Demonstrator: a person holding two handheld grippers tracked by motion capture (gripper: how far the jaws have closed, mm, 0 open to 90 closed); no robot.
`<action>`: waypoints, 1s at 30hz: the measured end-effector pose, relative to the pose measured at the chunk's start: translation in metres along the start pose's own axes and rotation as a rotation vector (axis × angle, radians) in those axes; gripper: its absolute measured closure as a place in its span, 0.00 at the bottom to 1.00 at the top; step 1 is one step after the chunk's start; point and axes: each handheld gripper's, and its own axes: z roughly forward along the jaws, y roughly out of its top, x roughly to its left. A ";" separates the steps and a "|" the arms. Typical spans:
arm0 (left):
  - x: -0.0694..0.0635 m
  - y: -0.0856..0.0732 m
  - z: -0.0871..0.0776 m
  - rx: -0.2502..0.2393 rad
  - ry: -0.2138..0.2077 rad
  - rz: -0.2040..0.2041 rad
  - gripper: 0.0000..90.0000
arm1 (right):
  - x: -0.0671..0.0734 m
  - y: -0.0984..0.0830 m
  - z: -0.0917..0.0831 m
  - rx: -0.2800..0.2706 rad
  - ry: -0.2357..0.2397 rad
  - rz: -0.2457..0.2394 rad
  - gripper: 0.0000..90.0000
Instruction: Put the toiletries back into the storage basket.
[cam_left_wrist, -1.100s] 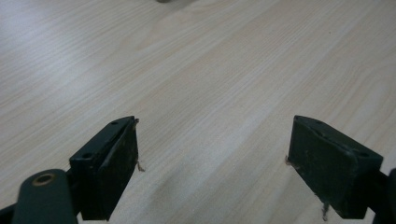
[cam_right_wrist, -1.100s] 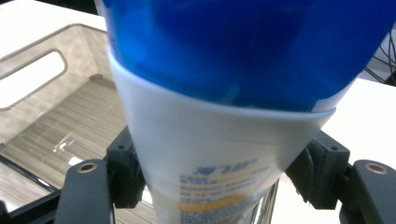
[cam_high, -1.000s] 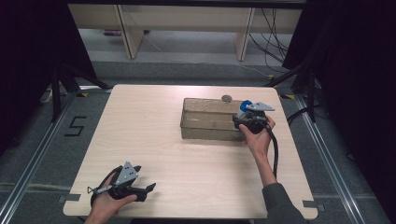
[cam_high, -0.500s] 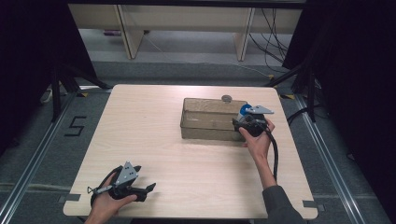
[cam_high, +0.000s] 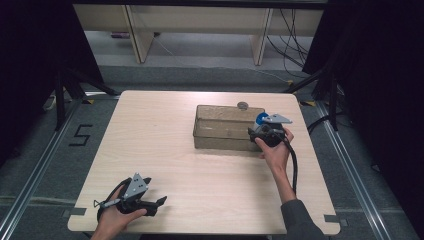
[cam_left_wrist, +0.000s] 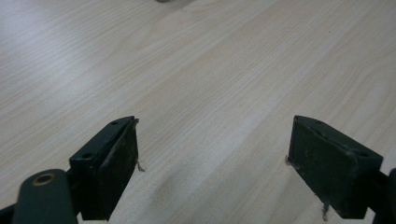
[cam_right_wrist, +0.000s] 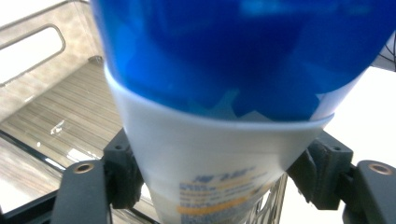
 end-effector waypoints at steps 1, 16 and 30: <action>0.000 0.000 0.000 0.000 0.010 0.002 0.18 | -0.001 0.001 -0.001 -0.006 -0.009 -0.009 0.30; -0.001 0.000 0.001 -0.001 0.007 -0.004 0.18 | -0.003 0.005 -0.014 -0.062 0.017 0.027 0.23; 0.000 0.000 0.001 0.000 0.006 -0.005 0.18 | -0.005 0.007 -0.021 -0.085 -0.002 0.046 0.20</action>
